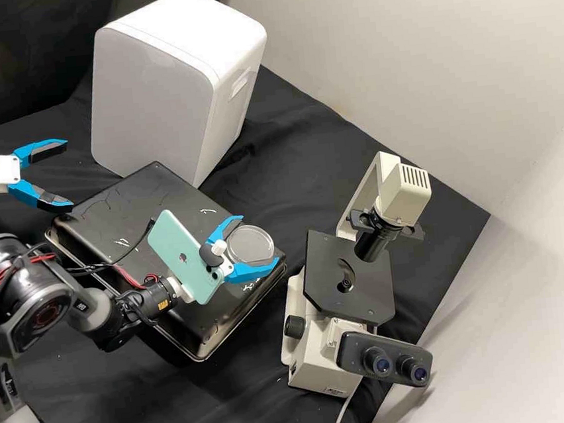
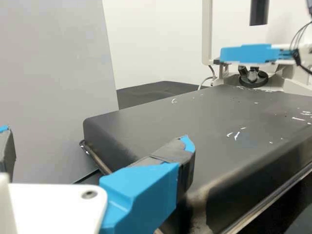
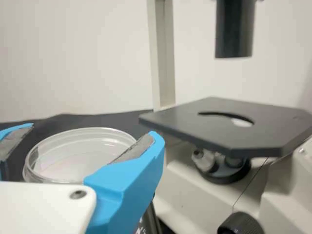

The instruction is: Place the petri dish on the microscope

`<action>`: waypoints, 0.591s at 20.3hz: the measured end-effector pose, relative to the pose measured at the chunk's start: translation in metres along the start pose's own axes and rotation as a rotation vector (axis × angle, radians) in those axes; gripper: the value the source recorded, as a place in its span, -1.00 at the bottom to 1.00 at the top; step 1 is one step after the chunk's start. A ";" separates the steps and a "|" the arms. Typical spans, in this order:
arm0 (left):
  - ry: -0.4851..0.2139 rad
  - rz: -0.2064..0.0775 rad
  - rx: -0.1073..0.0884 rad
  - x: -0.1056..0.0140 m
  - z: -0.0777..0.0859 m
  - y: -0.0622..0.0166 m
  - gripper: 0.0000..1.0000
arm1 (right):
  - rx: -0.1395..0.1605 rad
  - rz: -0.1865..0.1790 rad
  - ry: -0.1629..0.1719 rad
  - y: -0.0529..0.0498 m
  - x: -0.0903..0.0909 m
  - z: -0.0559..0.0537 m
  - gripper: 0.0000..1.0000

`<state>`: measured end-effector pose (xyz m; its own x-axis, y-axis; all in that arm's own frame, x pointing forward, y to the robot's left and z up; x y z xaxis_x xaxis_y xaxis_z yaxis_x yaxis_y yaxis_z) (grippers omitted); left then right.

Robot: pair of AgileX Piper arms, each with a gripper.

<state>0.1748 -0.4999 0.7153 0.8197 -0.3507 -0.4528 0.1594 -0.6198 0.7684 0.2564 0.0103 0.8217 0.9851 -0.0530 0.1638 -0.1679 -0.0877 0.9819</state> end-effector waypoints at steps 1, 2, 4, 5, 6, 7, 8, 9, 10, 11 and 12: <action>0.000 0.000 0.000 0.000 0.000 0.0000 1.00 | 0.013 0.009 0.008 0.004 -0.002 -0.001 -1.00; 0.000 0.000 0.000 0.000 0.000 0.0000 1.00 | 0.018 0.021 0.015 0.008 -0.003 -0.002 -1.00; 0.000 0.000 0.000 0.000 0.000 0.0000 1.00 | 0.031 0.037 0.029 0.014 -0.005 -0.004 -1.00; 0.000 0.000 0.000 0.000 0.000 0.0000 1.00 | 0.034 0.048 0.028 0.017 -0.007 -0.003 -1.00; 0.000 0.000 0.000 0.000 0.000 0.0000 1.00 | 0.039 0.053 0.035 0.020 -0.008 -0.003 -1.00; 0.000 0.000 0.000 0.000 0.000 0.0000 1.00 | 0.043 0.055 0.035 0.022 -0.009 -0.003 -1.00; 0.000 0.000 0.000 0.000 0.000 0.0000 1.00 | 0.046 0.065 0.033 0.024 -0.009 -0.002 -1.00; 0.000 0.000 0.000 0.000 0.000 0.0000 1.00 | 0.043 0.069 0.037 0.026 -0.010 -0.002 -1.00; 0.000 -0.001 0.000 0.000 0.000 -0.0002 1.00 | 0.042 0.073 0.033 0.027 -0.010 -0.001 -1.00; 0.001 -0.005 0.000 0.000 0.000 -0.0010 1.00 | 0.039 0.072 0.035 0.027 -0.010 -0.001 -1.00; 0.002 -0.009 -0.001 0.001 0.000 -0.0018 1.00 | 0.039 0.072 0.034 0.027 -0.010 -0.001 -1.00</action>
<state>0.1752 -0.4987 0.7138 0.8191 -0.3437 -0.4592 0.1674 -0.6226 0.7645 0.2423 0.0093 0.8469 0.9710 -0.0263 0.2377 -0.2392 -0.1233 0.9631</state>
